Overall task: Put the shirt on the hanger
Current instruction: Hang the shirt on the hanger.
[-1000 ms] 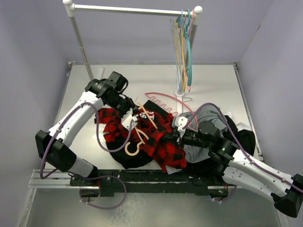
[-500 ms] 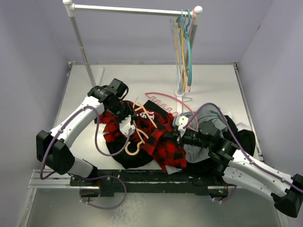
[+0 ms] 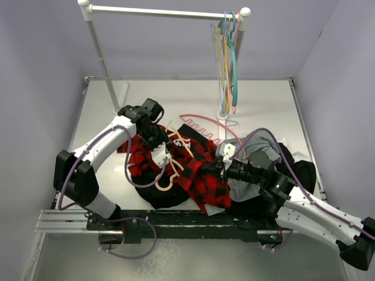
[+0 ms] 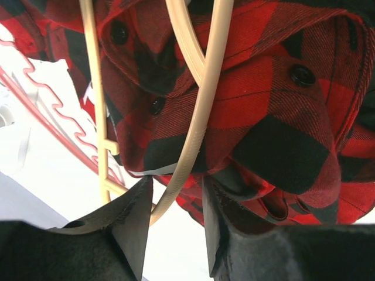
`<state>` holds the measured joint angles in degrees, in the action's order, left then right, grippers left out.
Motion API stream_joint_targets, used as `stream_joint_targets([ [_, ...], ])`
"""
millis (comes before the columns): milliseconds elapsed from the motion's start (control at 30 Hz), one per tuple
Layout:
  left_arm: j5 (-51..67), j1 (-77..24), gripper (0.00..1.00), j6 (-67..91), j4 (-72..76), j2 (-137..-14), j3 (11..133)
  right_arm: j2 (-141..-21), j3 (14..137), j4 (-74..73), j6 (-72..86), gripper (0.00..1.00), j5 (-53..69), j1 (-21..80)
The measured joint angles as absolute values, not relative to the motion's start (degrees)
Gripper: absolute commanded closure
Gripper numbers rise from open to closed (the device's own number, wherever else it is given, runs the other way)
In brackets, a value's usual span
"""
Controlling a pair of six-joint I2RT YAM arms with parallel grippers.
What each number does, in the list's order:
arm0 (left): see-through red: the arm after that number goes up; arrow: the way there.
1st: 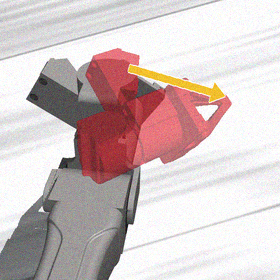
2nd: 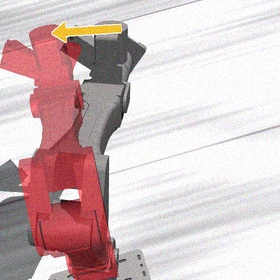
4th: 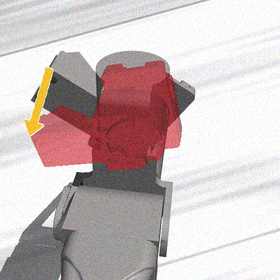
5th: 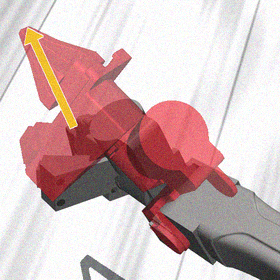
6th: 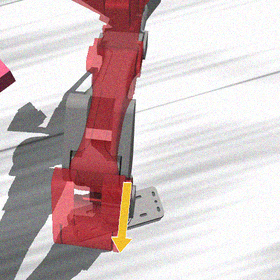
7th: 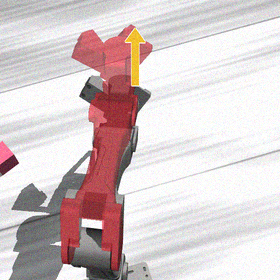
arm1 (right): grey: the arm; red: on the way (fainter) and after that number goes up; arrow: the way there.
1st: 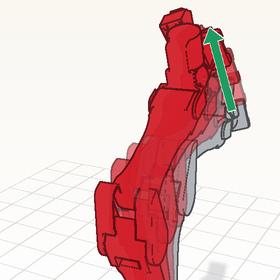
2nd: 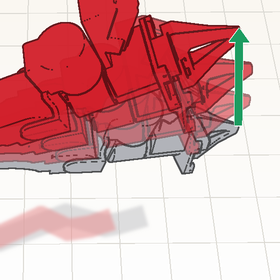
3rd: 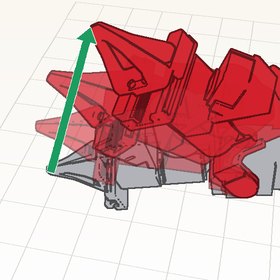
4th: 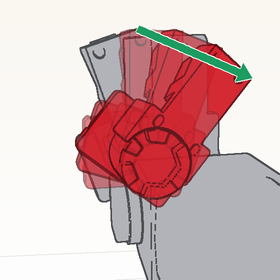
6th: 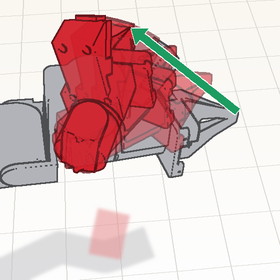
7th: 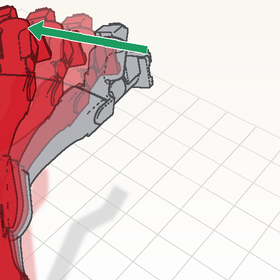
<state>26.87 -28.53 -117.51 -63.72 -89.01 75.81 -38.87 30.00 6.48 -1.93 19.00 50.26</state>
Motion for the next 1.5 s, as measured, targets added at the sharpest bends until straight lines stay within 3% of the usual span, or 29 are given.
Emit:
stream_joint_targets([
  [100,26.00,-28.53,0.67,-117.51,-63.53,-89.62,75.29,-38.87,29.74,6.59,-1.87,1.00,19.20,50.26],
  [233,25.19,-28.56,1.00,-117.54,-63.81,-90.32,75.24,-39.11,29.71,6.76,-1.83,1.00,20.67,50.26],
  [600,24.45,-28.93,1.00,-117.51,-71.29,-90.32,81.08,-44.99,30.24,5.30,-3.20,1.00,25.02,50.26],
  [867,27.79,-28.97,1.00,-117.51,-83.83,-90.15,94.89,-47.11,38.20,-1.93,-14.57,1.00,21.82,50.59],
  [967,29.74,-28.99,1.00,-117.51,-85.73,-89.54,95.44,-48.80,41.01,-3.42,-19.49,0.97,20.40,51.55],
  [1200,32.56,-29.02,1.00,-117.36,-87.79,-89.25,95.44,-50.00,43.92,-10.92,-27.81,1.00,19.92,52.49],
  [1500,38.98,-26.46,1.00,-113.10,-88.66,-89.19,95.04,-38.41,49.06,-20.97,-32.47,1.00,12.88,52.49],
])
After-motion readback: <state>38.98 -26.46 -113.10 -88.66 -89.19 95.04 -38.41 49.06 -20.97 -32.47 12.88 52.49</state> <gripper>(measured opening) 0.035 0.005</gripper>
